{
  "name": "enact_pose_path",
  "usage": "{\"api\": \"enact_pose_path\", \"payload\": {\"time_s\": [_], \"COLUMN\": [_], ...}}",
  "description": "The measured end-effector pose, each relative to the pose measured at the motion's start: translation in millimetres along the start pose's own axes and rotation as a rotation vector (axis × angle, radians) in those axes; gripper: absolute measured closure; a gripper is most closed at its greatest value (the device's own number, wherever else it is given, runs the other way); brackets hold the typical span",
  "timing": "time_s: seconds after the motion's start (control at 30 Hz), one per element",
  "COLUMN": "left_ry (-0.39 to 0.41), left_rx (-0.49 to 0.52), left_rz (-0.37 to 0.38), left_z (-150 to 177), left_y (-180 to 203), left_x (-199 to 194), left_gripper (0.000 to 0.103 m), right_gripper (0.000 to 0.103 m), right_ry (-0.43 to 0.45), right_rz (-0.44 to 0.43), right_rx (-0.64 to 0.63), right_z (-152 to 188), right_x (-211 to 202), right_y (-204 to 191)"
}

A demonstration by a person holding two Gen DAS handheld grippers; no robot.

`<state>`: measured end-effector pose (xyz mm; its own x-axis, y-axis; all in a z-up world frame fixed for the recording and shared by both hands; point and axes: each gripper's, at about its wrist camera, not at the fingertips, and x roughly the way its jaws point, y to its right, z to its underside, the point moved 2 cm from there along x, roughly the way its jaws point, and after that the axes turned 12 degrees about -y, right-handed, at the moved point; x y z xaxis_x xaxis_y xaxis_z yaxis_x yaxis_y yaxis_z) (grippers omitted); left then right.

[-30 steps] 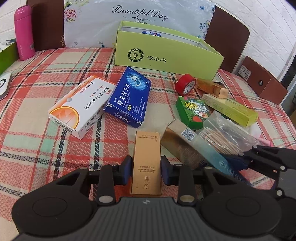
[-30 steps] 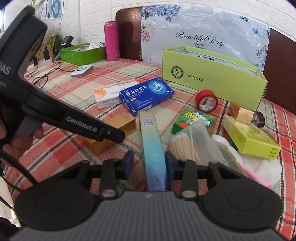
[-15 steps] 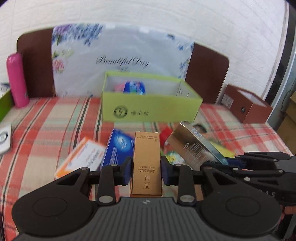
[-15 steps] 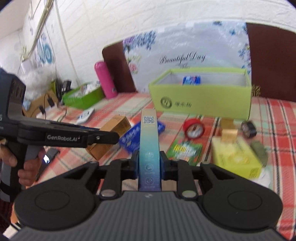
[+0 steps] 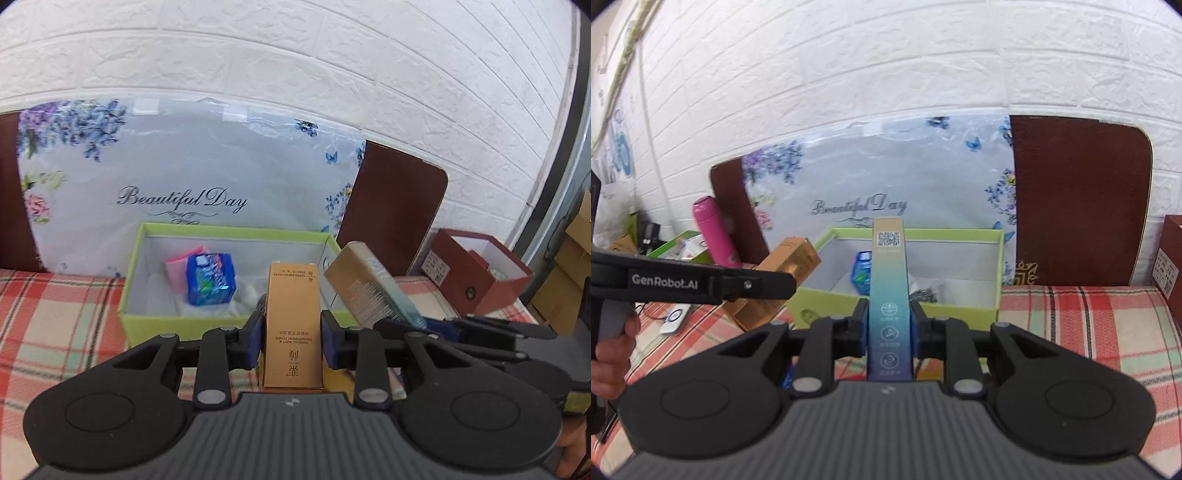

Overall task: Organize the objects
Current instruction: 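Carry gold box and slim box into the green box and release both, then return both tools to the remaining items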

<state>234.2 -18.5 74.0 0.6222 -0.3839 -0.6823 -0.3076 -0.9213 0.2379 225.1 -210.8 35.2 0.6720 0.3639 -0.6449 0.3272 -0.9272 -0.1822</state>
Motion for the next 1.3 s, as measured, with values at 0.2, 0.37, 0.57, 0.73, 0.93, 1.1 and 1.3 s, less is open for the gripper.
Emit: {"api": "enact_pose_path", "payload": {"time_s": [0.2, 0.37, 0.57, 0.73, 0.93, 1.1, 1.3], "left_ry": [-0.012, 0.003, 0.011, 0.083, 0.073, 0.030, 0.016], "left_rx": [-0.024, -0.055, -0.051, -0.053, -0.066, -0.065, -0.013], "left_rz": [-0.010, -0.022, -0.054, -0.127, -0.147, -0.192, -0.233], "left_z": [-37, -57, -57, -43, -39, -29, -1], "left_y": [-9, -20, -30, -35, -29, -13, 10], "left_x": [49, 77, 103, 95, 75, 51, 10], "left_gripper": [0.069, 0.069, 0.063, 0.019, 0.018, 0.018, 0.018], "right_gripper": [0.082, 0.082, 0.081, 0.038, 0.000, 0.000, 0.000], "right_ry": [0.038, 0.088, 0.035, 0.045, 0.116, 0.128, 0.135], "right_rz": [0.022, 0.067, 0.082, 0.150, 0.153, 0.138, 0.102], "right_rx": [0.016, 0.000, -0.056, -0.124, -0.084, -0.036, 0.020], "right_z": [-31, -57, -53, -38, -38, -33, -8], "right_x": [37, 68, 110, 114, 80, 46, -1], "right_y": [23, 38, 45, 45, 45, 41, 31]}}
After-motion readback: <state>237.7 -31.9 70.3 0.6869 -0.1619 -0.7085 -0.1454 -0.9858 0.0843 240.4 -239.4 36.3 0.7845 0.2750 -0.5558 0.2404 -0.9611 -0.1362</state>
